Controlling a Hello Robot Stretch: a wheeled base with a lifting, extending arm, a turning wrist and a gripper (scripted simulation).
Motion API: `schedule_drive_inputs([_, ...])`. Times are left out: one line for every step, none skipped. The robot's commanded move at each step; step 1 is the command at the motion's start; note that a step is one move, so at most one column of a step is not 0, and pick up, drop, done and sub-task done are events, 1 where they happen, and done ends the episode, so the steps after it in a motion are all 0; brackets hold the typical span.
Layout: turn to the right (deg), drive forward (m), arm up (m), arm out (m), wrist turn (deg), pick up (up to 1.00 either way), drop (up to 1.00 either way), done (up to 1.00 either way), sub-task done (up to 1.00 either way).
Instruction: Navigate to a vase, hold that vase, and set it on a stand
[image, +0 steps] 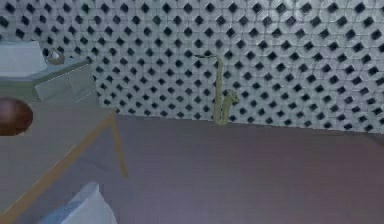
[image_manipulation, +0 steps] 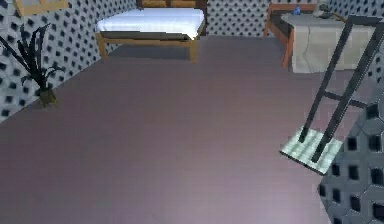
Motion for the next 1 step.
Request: schedule_drive_inputs([0.0, 0.80, 0.00, 0.00, 0.0, 0.00, 0.00, 0.00, 0.00])
